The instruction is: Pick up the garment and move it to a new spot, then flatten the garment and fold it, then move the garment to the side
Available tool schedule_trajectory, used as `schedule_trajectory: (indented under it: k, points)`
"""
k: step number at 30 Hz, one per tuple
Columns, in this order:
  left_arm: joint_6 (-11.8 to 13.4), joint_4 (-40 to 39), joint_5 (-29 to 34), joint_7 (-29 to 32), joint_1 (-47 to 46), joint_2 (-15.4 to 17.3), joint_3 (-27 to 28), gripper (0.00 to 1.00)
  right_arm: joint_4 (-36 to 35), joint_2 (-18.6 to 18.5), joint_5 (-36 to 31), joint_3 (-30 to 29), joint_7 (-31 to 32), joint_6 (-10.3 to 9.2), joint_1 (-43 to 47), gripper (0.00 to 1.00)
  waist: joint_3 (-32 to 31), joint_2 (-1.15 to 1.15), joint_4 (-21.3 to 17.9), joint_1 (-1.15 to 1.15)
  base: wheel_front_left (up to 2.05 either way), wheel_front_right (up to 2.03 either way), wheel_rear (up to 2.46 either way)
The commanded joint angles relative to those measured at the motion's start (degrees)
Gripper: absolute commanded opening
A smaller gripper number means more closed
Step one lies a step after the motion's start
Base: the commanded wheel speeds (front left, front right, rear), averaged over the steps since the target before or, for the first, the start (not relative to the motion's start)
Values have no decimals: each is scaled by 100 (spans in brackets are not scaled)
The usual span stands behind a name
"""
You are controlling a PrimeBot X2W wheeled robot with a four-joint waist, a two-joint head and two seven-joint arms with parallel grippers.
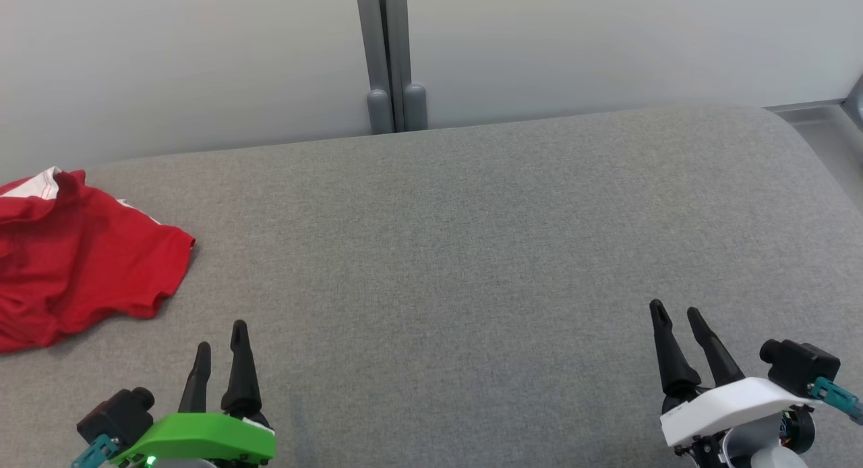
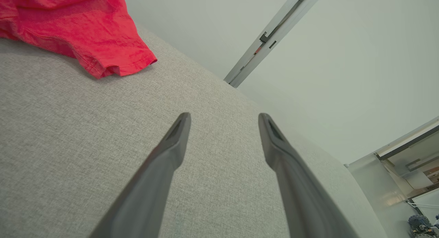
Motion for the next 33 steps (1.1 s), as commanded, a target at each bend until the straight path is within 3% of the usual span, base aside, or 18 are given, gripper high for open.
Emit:
schedule_trajectory:
  k: [1,15,33]
  points:
    - [36,-27,207,-70,42,41,-4,100,-36,-37,-202,9,-63,2,-12,100,0,0,-1,0,0,0,0]
    - [28,97,1096,-270,79,50,-79,100,63,-46,-1182,84,-272,3,-56,100,-10,0,0,0,0,0,0]
    - [50,276,1681,-501,107,58,-248,100,93,-55,-2143,102,-504,3,-43,100,-19,0,-23,0,0,0,0]
